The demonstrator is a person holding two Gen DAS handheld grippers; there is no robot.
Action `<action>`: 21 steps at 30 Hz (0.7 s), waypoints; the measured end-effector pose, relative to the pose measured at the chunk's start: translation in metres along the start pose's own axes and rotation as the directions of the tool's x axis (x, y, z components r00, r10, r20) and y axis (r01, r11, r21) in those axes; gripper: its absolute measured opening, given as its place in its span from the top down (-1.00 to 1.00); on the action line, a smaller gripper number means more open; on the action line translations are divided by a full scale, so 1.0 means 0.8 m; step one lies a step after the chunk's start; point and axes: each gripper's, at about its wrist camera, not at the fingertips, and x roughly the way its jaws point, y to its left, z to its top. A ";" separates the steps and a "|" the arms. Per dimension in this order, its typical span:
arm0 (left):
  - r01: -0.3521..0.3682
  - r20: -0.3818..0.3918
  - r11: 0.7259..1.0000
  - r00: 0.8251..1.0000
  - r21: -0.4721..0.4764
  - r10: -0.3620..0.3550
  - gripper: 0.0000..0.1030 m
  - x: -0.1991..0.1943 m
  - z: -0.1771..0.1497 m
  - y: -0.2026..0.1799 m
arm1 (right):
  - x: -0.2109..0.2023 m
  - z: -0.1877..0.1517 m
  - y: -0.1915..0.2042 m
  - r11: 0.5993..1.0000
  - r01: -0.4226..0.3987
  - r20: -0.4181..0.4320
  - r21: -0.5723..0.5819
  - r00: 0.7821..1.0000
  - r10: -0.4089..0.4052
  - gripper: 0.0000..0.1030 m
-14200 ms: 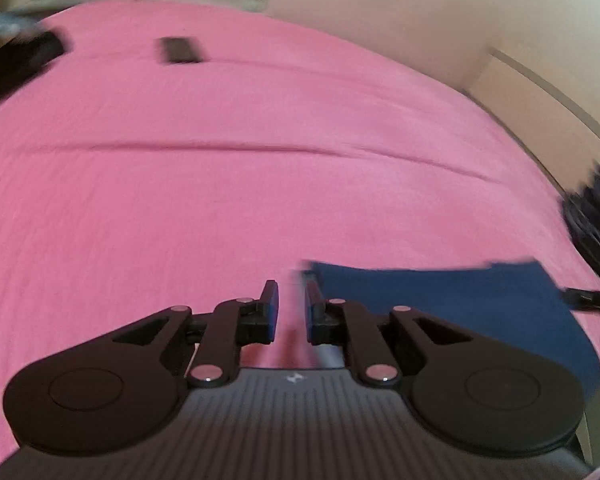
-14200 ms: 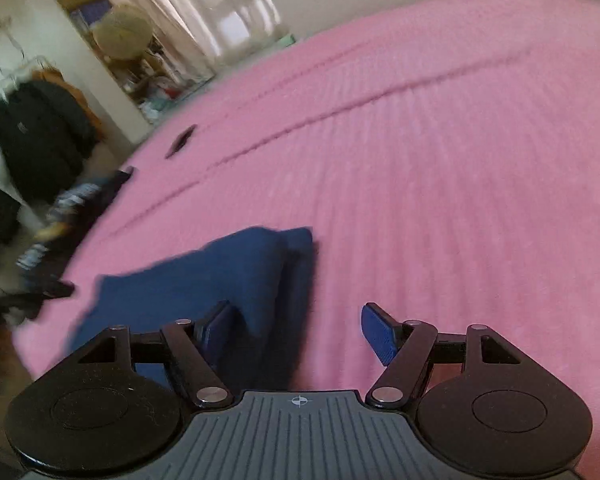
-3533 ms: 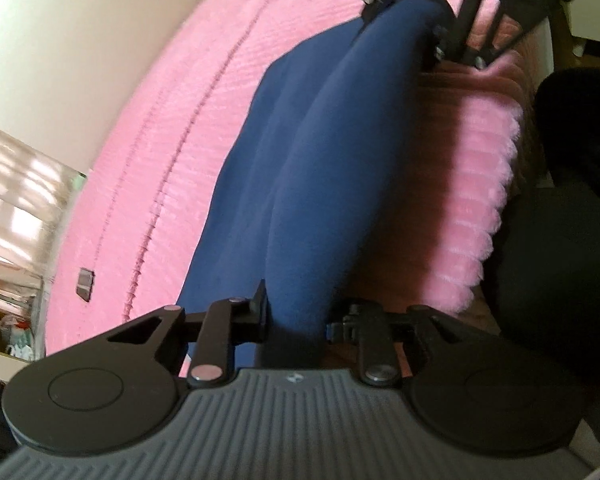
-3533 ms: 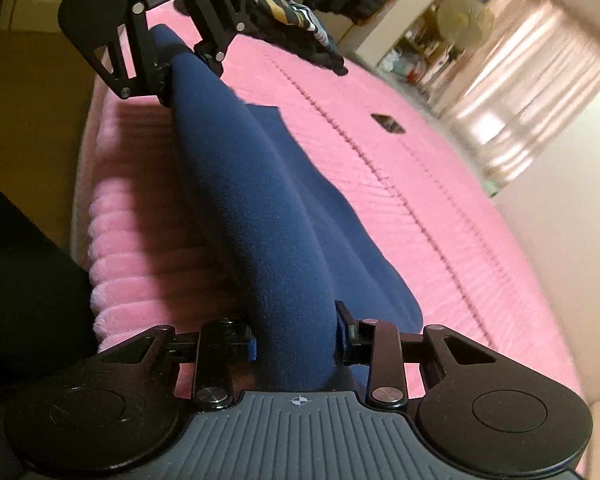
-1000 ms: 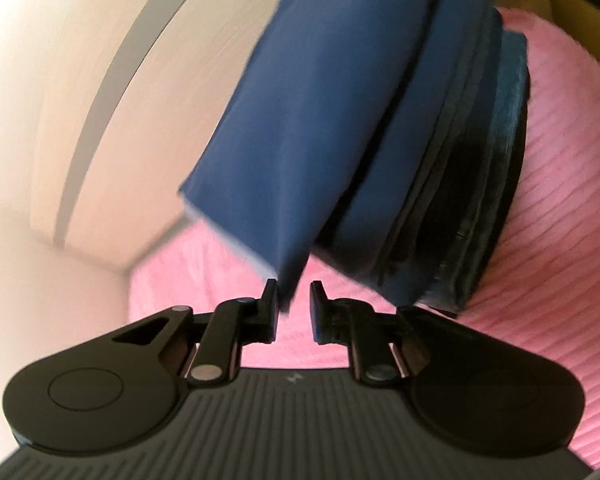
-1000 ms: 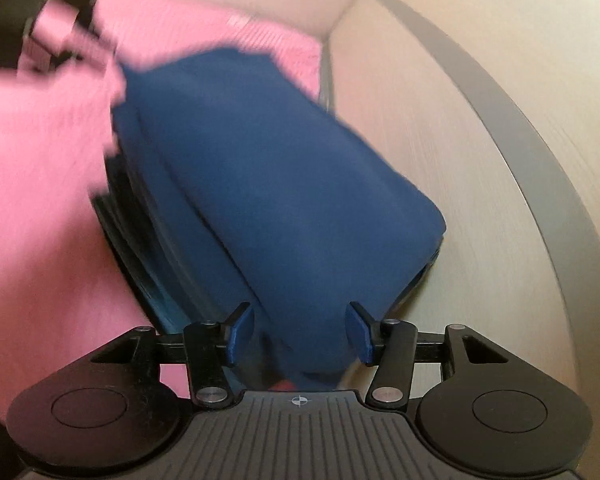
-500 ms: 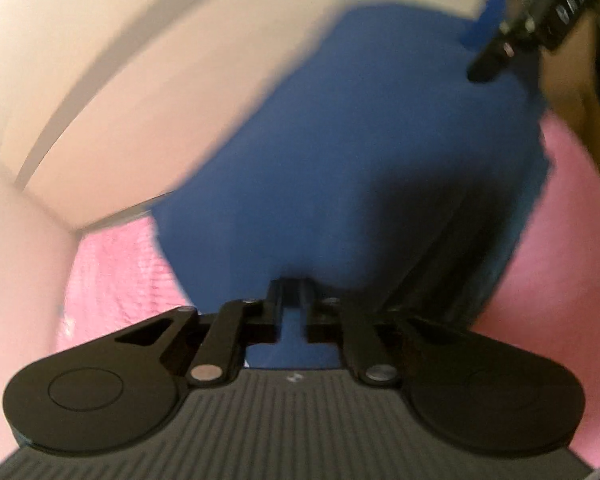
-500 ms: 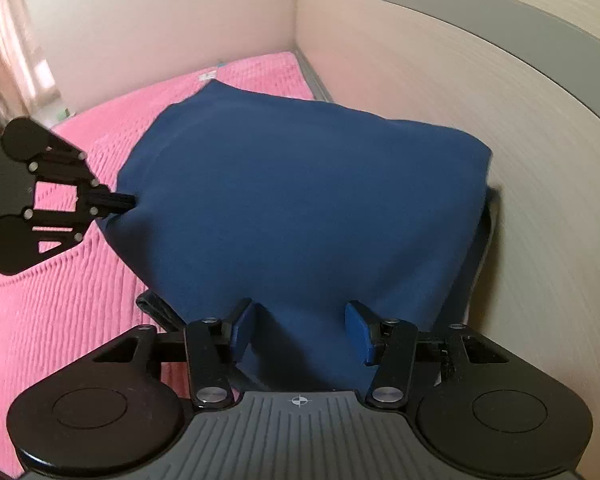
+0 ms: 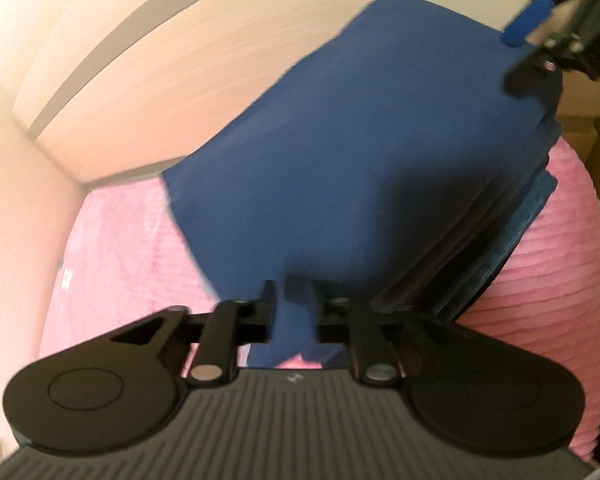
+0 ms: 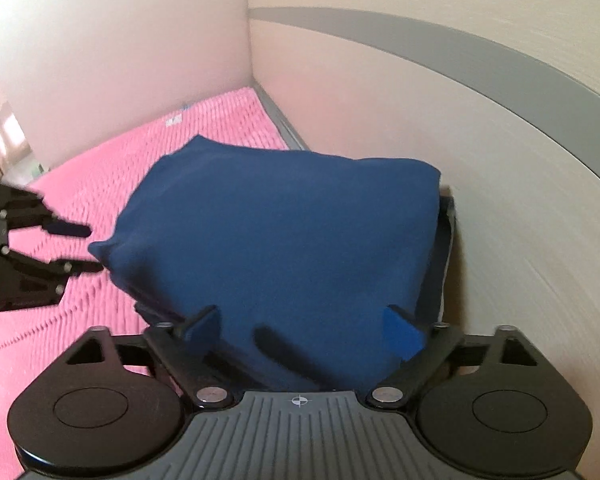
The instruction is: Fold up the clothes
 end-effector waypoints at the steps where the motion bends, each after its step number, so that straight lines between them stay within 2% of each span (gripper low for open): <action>1: 0.009 -0.009 0.999 1.000 -0.041 -0.009 0.36 -0.009 -0.003 0.005 | 0.002 -0.002 0.002 1.000 0.005 -0.006 0.011 1.000 -0.005 -0.78; 4: 0.037 -0.035 0.984 0.998 -0.177 -0.044 0.25 -0.033 -0.019 0.016 | 0.003 -0.009 0.006 0.999 0.024 -0.029 0.038 0.999 -0.023 -0.89; 5: 0.048 -0.042 0.972 0.997 -0.229 -0.060 0.19 -0.040 -0.026 0.019 | 0.000 -0.014 0.005 0.998 0.032 -0.040 0.045 0.999 -0.030 -0.99; 6: 0.060 -0.048 0.957 0.996 -0.282 -0.077 0.14 -0.047 -0.033 0.020 | -0.003 -0.018 0.004 0.998 0.040 -0.052 0.051 0.998 -0.037 -0.99; 8: 0.076 -0.051 0.918 0.993 -0.389 -0.104 -0.10 -0.055 -0.047 0.022 | -0.006 -0.027 0.003 0.996 0.053 -0.082 0.068 0.996 -0.047 -0.99; 10: 0.088 -0.049 0.867 0.990 -0.491 -0.129 -0.31 -0.062 -0.061 0.024 | -0.013 -0.039 0.005 0.993 0.065 -0.107 0.094 0.993 -0.055 -0.99; 12: 0.096 -0.047 0.809 0.987 -0.580 -0.151 -0.41 -0.068 -0.074 0.024 | -0.029 -0.052 0.007 0.984 0.082 -0.106 0.155 0.992 -0.066 -0.99; 15: 0.106 -0.040 0.745 0.984 -0.659 -0.176 -0.70 -0.078 -0.092 0.020 | -0.054 -0.072 0.013 0.956 0.100 -0.093 0.274 0.993 -0.077 -0.99; 17: 0.112 -0.031 0.728 0.983 -0.676 -0.180 -0.84 -0.091 -0.101 0.017 | -0.071 -0.085 0.023 0.939 0.097 -0.075 0.330 0.994 -0.076 -0.99; 19: 0.116 -0.016 0.719 0.985 -0.685 -0.173 -0.85 -0.096 -0.114 0.004 | -0.090 -0.098 0.039 0.930 0.085 -0.050 0.358 0.996 -0.071 -0.99; 21: 0.137 0.016 0.707 0.985 -0.694 -0.174 -0.87 -0.126 -0.123 0.005 | -0.112 -0.108 0.065 0.930 0.113 -0.027 0.351 0.993 -0.111 -0.99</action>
